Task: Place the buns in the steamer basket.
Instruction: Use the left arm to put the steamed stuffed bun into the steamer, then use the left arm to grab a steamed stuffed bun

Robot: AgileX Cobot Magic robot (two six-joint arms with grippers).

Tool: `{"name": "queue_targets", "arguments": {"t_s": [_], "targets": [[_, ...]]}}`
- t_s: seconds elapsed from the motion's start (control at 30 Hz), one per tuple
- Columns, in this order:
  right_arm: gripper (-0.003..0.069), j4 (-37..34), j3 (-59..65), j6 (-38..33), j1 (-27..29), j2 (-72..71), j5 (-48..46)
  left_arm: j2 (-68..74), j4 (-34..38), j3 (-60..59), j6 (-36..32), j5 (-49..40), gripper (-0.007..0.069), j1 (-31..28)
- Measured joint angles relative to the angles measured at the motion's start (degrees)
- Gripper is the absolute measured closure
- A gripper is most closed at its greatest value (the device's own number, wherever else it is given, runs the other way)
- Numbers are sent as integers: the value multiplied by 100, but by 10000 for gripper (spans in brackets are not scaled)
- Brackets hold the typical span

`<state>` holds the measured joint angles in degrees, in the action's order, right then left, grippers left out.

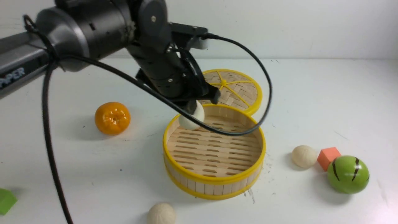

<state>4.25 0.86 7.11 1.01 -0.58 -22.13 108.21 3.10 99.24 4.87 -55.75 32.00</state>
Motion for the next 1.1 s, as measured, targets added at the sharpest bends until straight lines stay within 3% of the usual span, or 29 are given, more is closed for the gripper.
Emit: {"name": "queue_targets", "arguments": {"t_s": [0.13, 0.23, 0.43, 0.47, 0.5, 0.57, 0.67, 0.83, 0.93, 1.1], "targets": [[420, 0, 0, 0, 0, 0, 0, 548, -6, 20, 78, 116, 600, 25], [420, 0, 0, 0, 0, 0, 0, 928, -164, 20, 80, 223, 510, 25], [420, 0, 0, 0, 0, 0, 0, 1125, -262, 66, 183, 317, 188, 25], [420, 0, 0, 0, 0, 0, 0, 1125, -262, 79, 198, 302, 178, 25], [420, 0, 0, 0, 0, 0, 0, 1120, -235, 252, 322, 118, 104, 25], [420, 0, 0, 0, 0, 0, 0, 1075, -207, 588, 387, -253, 43, 25], [420, 0, 0, 0, 0, 0, -2, 936, -202, 1120, 386, -899, 18, 25], [420, 0, 0, 0, 0, 0, -2, 355, -310, 1468, 355, -1441, 64, 25], [420, 0, 0, 0, 0, 0, -2, -104, -310, 1142, 355, -1472, 95, 25], [420, 0, 0, 0, 0, 0, -2, -1336, -310, -465, 377, -1511, 115, 25]]}}
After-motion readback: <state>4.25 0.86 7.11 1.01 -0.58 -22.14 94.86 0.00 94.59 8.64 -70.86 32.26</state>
